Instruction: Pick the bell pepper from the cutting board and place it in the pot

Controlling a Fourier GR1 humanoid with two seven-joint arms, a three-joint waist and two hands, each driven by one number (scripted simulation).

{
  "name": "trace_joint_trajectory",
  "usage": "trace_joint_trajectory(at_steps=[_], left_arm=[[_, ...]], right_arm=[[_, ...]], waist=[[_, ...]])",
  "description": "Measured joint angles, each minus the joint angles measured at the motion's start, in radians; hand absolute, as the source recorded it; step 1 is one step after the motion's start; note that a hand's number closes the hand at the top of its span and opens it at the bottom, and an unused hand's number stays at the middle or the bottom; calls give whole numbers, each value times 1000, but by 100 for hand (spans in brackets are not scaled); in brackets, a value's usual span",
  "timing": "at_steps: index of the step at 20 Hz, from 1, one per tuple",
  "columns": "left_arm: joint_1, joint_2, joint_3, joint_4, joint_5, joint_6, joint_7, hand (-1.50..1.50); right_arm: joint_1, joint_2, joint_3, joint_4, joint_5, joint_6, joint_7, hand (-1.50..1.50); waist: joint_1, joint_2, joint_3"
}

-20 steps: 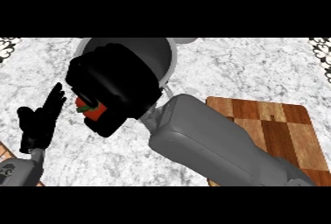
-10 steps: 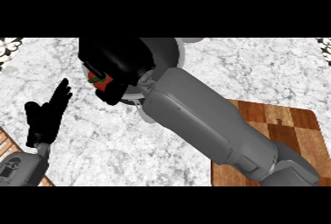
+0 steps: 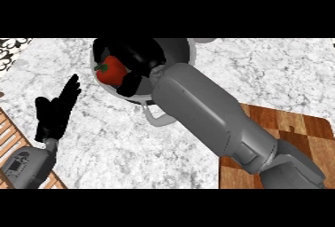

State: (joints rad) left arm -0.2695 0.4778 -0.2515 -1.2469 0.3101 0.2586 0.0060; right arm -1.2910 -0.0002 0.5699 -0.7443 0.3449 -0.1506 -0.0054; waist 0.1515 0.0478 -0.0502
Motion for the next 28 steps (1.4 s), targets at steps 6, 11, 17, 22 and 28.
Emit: trace_joint_trajectory(at_steps=[6,11,17,22,28], left_arm=[[-24,-6,-15,16,4,1,-3,0],[-32,-11,-16,27,13,0,-9,0],[-20,-10,-5,31,18,3,-19,0],[16,-4,17,14,9,12,-20,0],[70,4,53,-17,2,22,-18,0]], right_arm=[[-14,0,-12,66,-105,-1,-81,-150],[-1,0,-92,47,-249,-44,-177,-150],[2,0,-183,51,-440,-29,-246,-150],[-17,0,-224,110,-535,65,-281,-150],[4,-15,-273,188,-593,203,-363,-150]], waist=[[19,4,0],[25,4,2],[13,-4,3],[-16,-14,3],[-57,-22,6]])
